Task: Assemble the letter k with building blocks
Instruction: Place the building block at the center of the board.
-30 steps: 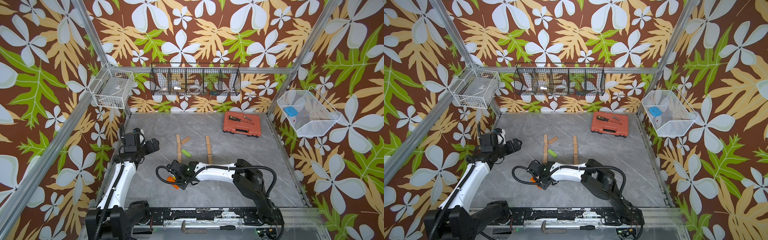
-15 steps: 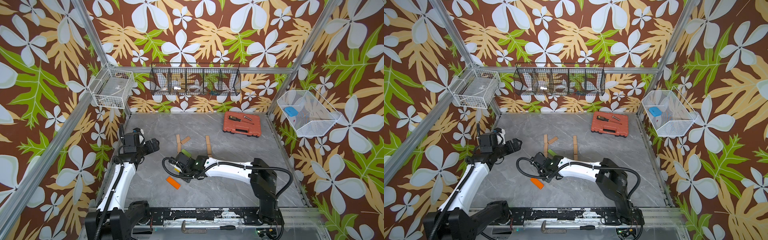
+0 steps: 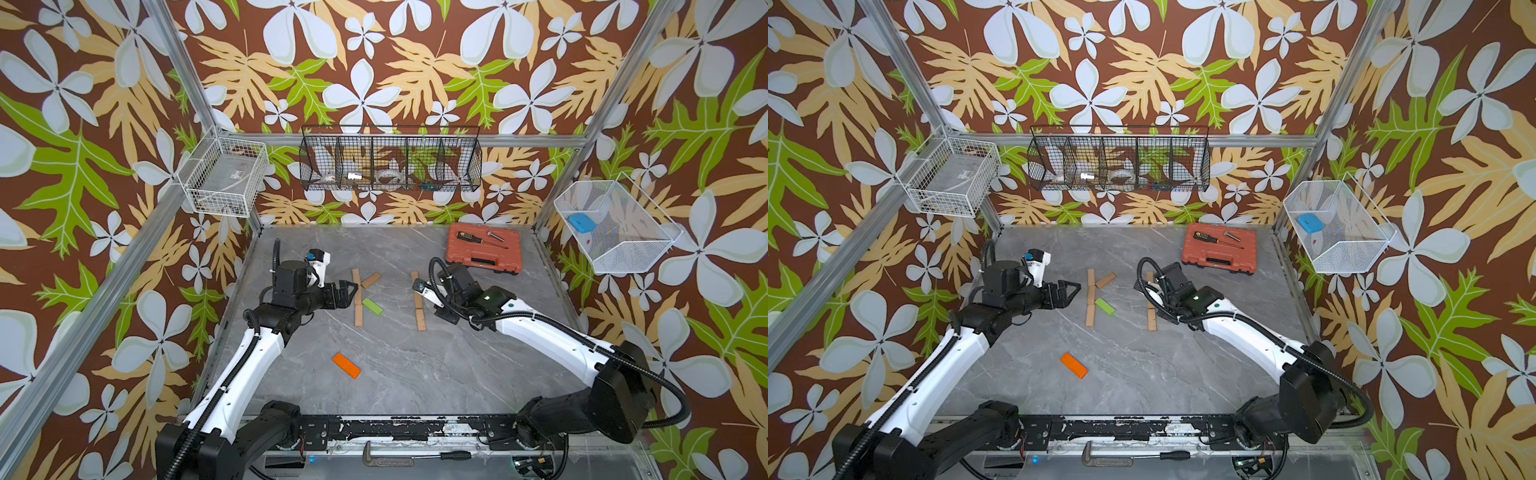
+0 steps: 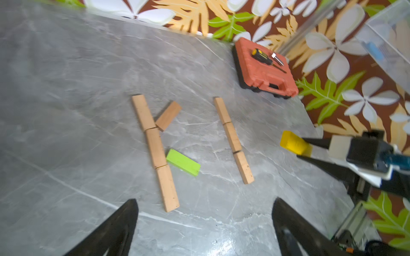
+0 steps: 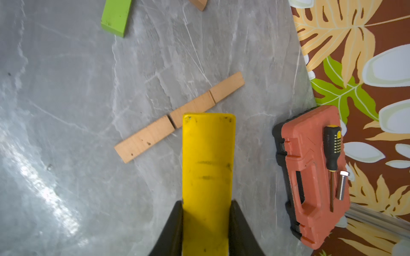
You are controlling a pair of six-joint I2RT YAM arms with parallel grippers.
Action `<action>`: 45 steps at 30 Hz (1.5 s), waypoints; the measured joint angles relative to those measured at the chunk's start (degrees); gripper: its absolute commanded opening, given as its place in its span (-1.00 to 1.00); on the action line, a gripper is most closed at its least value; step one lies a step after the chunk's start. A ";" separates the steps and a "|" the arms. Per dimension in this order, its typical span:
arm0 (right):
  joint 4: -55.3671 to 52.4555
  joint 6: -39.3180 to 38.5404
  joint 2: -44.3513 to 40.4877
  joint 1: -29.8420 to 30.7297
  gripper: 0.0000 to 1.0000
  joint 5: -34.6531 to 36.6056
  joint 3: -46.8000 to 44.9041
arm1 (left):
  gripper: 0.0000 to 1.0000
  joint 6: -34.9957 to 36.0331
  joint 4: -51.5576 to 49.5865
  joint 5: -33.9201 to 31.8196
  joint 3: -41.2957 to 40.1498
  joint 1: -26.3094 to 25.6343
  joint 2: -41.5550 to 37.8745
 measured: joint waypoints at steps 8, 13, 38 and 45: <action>-1.31 -19.30 5.79 -7.69 -1.00 -2.01 0.02 | 0.92 5.95 -4.55 -4.96 3.26 -8.37 3.61; -2.38 -25.73 14.38 -9.62 -1.00 -1.20 5.90 | 0.93 7.17 -4.59 -5.44 1.88 -8.50 0.83; -5.75 -35.01 35.60 -13.18 -0.98 -5.88 23.89 | 0.91 7.87 -4.20 -9.75 0.87 -8.50 -0.26; -5.35 -34.95 36.81 -13.94 -0.50 -6.40 24.33 | 0.92 8.11 -4.20 -9.99 0.87 -8.50 0.11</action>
